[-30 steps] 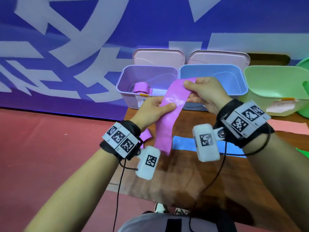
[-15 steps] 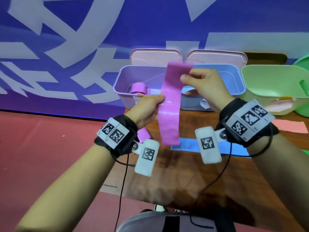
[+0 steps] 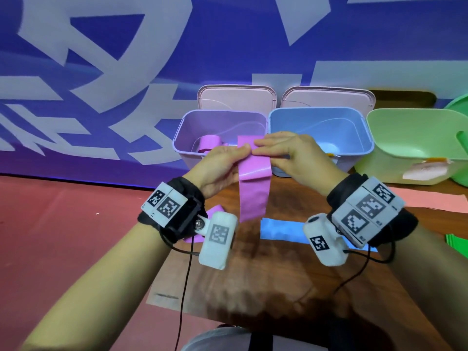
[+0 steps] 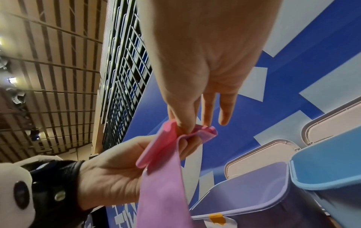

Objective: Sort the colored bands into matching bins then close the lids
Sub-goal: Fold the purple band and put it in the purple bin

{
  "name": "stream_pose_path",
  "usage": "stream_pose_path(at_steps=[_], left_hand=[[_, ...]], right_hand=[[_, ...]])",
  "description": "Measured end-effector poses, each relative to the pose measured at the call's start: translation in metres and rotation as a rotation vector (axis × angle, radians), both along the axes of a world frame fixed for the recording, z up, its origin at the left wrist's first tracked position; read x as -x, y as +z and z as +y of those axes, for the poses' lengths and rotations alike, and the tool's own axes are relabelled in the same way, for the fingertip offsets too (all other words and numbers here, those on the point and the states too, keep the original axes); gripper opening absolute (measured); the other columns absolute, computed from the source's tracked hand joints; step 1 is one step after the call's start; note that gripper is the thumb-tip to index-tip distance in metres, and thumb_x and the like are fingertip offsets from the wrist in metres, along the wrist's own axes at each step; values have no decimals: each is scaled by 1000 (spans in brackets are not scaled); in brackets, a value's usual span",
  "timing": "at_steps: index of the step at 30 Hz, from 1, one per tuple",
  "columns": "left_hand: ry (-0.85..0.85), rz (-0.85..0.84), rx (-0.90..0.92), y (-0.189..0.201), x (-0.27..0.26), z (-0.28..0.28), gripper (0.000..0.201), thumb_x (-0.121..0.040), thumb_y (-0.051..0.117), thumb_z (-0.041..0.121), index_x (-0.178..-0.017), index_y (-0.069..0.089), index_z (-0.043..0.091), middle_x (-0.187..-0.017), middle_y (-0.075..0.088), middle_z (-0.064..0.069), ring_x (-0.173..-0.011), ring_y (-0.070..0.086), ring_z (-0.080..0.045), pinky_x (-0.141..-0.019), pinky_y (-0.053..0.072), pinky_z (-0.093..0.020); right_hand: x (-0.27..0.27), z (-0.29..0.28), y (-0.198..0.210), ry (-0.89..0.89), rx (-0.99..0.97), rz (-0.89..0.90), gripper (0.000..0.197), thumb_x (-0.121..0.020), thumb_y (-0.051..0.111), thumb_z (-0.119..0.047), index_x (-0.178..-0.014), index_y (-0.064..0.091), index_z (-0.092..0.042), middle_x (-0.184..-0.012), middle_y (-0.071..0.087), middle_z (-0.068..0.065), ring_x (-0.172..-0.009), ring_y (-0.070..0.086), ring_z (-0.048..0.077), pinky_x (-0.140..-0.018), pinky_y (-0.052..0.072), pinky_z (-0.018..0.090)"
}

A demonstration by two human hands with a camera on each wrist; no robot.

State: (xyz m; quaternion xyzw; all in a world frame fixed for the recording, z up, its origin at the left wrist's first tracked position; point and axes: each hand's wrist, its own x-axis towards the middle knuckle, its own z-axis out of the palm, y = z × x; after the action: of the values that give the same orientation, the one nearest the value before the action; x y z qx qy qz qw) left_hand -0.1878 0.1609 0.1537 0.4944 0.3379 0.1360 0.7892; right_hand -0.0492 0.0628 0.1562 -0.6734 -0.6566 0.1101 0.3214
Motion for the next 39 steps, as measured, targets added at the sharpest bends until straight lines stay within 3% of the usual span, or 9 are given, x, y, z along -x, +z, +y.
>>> stream_pose_path(at_steps=[5, 7, 10, 13, 18, 25, 29, 35, 39], left_hand=[[69, -28, -41, 2, 0, 1, 23, -98, 38, 2, -98, 60, -3, -67, 71, 0, -61, 67, -6, -63, 57, -19], [103, -62, -75, 5, -1, 2, 23, -98, 38, 2, -108, 57, -5, -68, 71, 1, -62, 67, -7, -65, 57, -20], [152, -123, -119, 12, -4, 5, 24, -98, 38, 3, -116, 53, -3, -80, 71, -3, -69, 68, -9, -73, 56, -24], [197, -147, -146, 17, -7, 8, 23, -99, 39, 5, -111, 56, -3, -88, 67, -9, -72, 67, -13, -75, 56, -27], [365, -121, -204, 19, -18, 5, 24, -99, 38, 3, -85, 57, 7, -66, 64, -1, -62, 61, -11, -71, 53, -29], [491, -82, -221, 18, -28, 2, 27, -96, 33, -3, -81, 52, 7, -78, 52, -11, -74, 52, -24, -81, 49, -40], [457, -77, -266, 21, -23, 8, 28, -91, 32, -11, -81, 52, 7, -75, 51, -10, -69, 51, -20, -75, 48, -34], [363, -79, -336, 28, -14, 12, 29, -91, 36, -13, -86, 57, 6, -74, 58, -7, -64, 57, -14, -67, 52, -25], [314, -94, -324, 30, -8, 13, 25, -93, 38, -11, -94, 58, 4, -69, 60, -3, -56, 58, -6, -61, 52, -19]], right_hand=[[3, -1, -4, -59, -39, 164, 48, -80, 42, 15, -113, 67, -9, -122, 62, 4, -120, 51, 21, -100, 34, 14], [6, 0, -1, -178, -84, 437, 37, -87, 46, 5, -113, 58, -20, -117, 56, -5, -110, 52, 12, -88, 40, 11], [11, 7, 3, -251, 128, 740, 28, -93, 54, -26, -119, 46, -24, -104, 56, -8, -88, 54, -1, -81, 40, 14], [13, 11, 1, -266, 246, 754, 23, -89, 55, -41, -107, 51, -27, -92, 63, -6, -81, 59, 4, -80, 46, 19], [23, 18, 1, -206, 211, 677, 20, -96, 48, -31, -97, 57, -14, -86, 60, 6, -71, 53, 13, -59, 39, 22], [30, 28, 1, -207, 227, 499, 30, -97, 43, -26, -101, 58, 0, -85, 60, 11, -76, 55, 20, -65, 38, 28], [30, 25, 9, -204, 220, 678, 24, -98, 42, -30, -91, 58, -12, -77, 56, 7, -64, 51, 15, -54, 38, 23], [31, 24, 15, -193, 237, 891, 32, -99, 41, -32, -83, 61, -13, -78, 56, 13, -69, 51, 22, -66, 36, 31], [28, 23, 13, -178, 278, 943, 30, -99, 43, -22, -76, 61, -13, -67, 58, 6, -57, 54, 15, -61, 42, 28]])
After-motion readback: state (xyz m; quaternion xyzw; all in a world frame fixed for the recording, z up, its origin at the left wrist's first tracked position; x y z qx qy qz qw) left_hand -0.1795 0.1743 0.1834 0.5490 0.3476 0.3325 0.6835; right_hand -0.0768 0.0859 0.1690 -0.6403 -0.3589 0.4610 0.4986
